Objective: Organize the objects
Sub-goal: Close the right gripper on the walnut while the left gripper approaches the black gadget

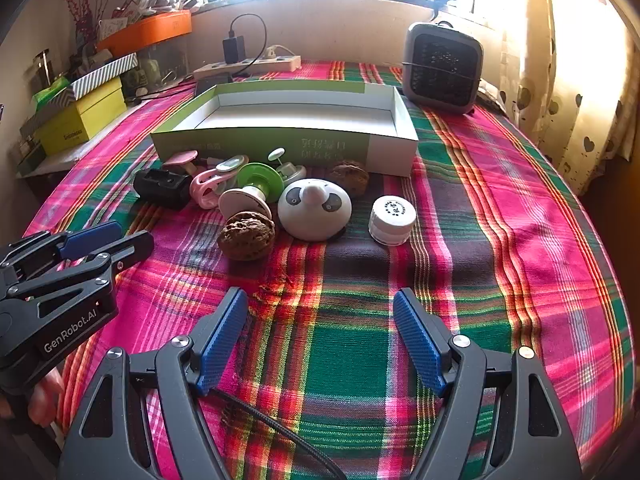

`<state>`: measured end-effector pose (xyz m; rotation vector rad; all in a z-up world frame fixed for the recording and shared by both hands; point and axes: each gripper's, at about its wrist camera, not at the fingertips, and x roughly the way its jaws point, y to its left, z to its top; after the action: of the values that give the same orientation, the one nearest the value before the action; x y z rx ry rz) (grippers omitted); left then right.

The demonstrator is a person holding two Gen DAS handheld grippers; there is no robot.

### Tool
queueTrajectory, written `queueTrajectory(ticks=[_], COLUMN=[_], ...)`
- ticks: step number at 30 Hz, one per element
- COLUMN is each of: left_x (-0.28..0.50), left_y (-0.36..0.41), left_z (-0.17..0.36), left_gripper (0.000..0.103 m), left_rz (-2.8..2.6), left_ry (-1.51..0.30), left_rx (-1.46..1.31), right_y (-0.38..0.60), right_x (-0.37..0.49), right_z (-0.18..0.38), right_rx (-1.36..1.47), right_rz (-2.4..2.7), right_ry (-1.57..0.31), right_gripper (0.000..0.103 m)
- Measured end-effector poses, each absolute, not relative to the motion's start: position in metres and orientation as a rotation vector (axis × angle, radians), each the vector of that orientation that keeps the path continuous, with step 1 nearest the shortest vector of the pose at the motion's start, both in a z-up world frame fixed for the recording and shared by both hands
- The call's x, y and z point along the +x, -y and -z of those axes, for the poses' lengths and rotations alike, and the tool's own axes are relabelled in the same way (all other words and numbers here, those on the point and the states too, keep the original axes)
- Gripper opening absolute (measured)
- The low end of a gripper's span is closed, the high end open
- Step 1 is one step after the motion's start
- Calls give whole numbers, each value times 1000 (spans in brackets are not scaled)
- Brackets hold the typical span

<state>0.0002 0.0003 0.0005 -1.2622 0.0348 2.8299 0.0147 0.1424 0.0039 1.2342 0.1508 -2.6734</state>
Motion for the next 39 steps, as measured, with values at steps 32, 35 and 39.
queueTrajectory(ticks=[32, 35, 39], left_x=[-19, -26, -36], left_y=[46, 51, 52], left_z=[-5, -9, -11], left_gripper=[35, 35, 35], left_rz=[-2669, -2646, -2618], left_ry=[96, 119, 107], left_rx=[-1231, -1194, -1168], right_y=[-120, -119, -118], right_x=[-6, -11, -14], right_z=[-12, -10, -8], right_rx=[1173, 1182, 1192], right_rz=[2564, 2562, 2571], right_ry=[-132, -116, -131], right_gripper=[71, 70, 55])
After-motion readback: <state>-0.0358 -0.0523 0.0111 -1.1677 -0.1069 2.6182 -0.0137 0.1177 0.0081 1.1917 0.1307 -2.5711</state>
